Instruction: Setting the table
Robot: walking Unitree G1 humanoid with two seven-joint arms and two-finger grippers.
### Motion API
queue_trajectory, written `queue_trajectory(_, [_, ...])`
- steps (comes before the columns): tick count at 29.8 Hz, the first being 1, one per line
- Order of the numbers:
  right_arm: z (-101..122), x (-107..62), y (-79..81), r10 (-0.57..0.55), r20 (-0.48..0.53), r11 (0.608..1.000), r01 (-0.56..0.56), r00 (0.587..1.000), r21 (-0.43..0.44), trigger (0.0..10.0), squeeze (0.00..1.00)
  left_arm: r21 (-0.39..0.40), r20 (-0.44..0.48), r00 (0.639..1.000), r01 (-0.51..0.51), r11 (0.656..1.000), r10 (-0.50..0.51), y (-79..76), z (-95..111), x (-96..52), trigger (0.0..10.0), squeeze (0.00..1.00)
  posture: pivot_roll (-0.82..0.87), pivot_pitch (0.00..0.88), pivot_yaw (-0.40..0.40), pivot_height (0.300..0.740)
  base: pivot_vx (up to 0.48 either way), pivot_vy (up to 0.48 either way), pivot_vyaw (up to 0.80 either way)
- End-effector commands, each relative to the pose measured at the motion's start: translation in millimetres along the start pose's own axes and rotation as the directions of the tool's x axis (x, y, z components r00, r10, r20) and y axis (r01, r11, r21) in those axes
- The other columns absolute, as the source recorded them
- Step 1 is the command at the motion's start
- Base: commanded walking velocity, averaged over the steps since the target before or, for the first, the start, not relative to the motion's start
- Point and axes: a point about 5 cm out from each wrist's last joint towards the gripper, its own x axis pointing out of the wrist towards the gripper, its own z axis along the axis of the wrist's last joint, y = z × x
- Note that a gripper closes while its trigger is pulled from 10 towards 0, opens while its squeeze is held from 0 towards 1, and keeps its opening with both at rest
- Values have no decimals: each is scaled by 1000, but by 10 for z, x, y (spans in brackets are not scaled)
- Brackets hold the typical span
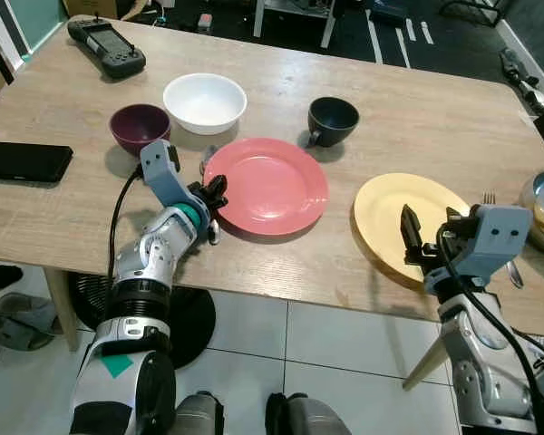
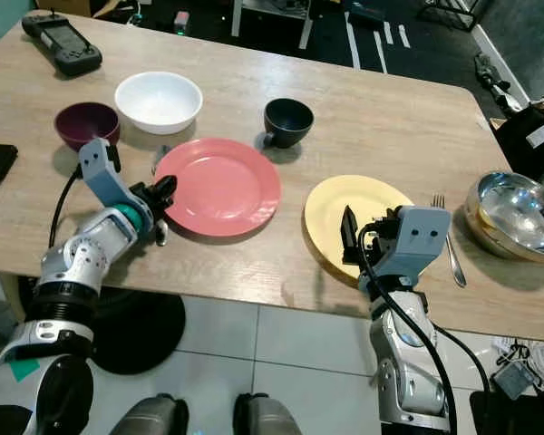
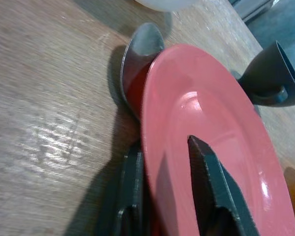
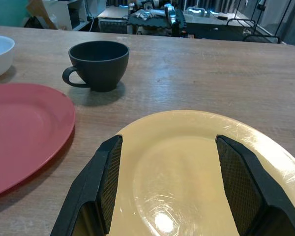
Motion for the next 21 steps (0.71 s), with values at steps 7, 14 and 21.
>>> queue_trajectory(7, [-9,6,-27,-13,-15,1000,13,1000,-3,10000,0,13,-43,998,-40,999,41,94,-175,-48,0,0,25,89,-63,740,0,0,0])
queue_trajectory(14, [-11,9,-22,-9,-16,1000,9,1000,-2,10000,0,30,18,999,-39,999,39,66,-99,-77,0,0,29,87,-62,740,0,0,0])
queue_trajectory(21, [-10,8,-13,-4,-16,1000,4,1000,-2,10000,0,43,136,990,32,999,-37,-90,91,-213,10000,0,34,82,-59,740,0,0,0])
